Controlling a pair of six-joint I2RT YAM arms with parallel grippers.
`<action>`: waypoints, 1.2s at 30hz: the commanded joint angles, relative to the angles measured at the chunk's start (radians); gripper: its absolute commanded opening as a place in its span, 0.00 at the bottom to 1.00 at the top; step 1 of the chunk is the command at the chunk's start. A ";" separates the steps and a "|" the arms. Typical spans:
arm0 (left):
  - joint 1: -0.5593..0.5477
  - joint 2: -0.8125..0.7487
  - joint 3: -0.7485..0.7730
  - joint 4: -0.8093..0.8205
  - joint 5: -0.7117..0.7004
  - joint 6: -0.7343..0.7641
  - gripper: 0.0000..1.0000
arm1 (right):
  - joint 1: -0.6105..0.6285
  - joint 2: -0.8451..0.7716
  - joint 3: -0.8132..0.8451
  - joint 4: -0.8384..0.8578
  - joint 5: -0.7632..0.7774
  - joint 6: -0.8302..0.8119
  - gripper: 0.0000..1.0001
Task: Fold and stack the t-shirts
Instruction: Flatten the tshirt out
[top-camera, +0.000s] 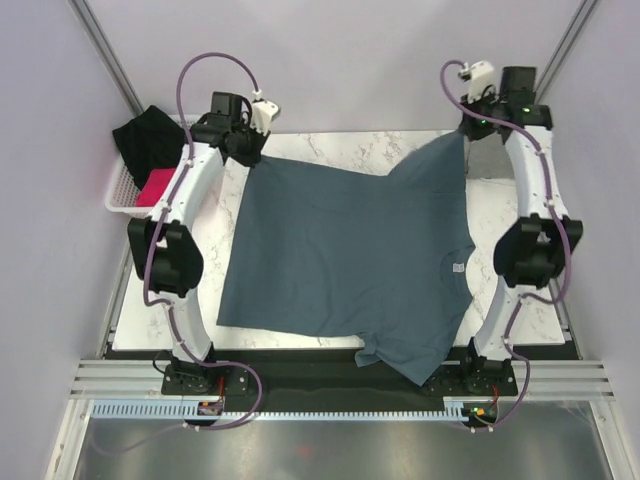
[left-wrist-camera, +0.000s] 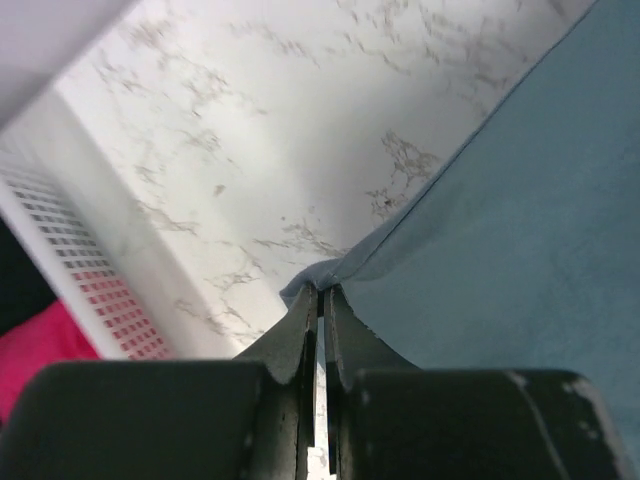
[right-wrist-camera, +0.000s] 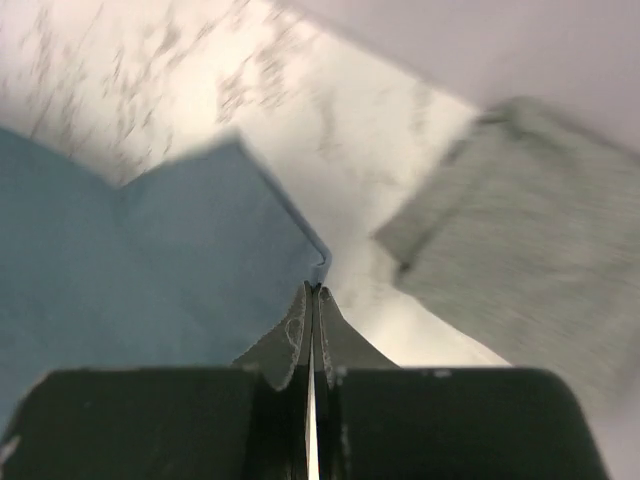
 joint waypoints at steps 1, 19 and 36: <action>0.003 -0.123 0.071 0.007 -0.010 -0.010 0.02 | -0.028 -0.196 -0.024 0.100 0.107 0.101 0.00; -0.007 -0.753 -0.130 -0.051 0.077 -0.078 0.02 | -0.045 -1.023 -0.360 0.111 0.210 0.354 0.00; -0.006 -0.975 0.104 -0.140 0.041 -0.029 0.02 | -0.039 -1.060 0.286 -0.019 0.387 0.267 0.00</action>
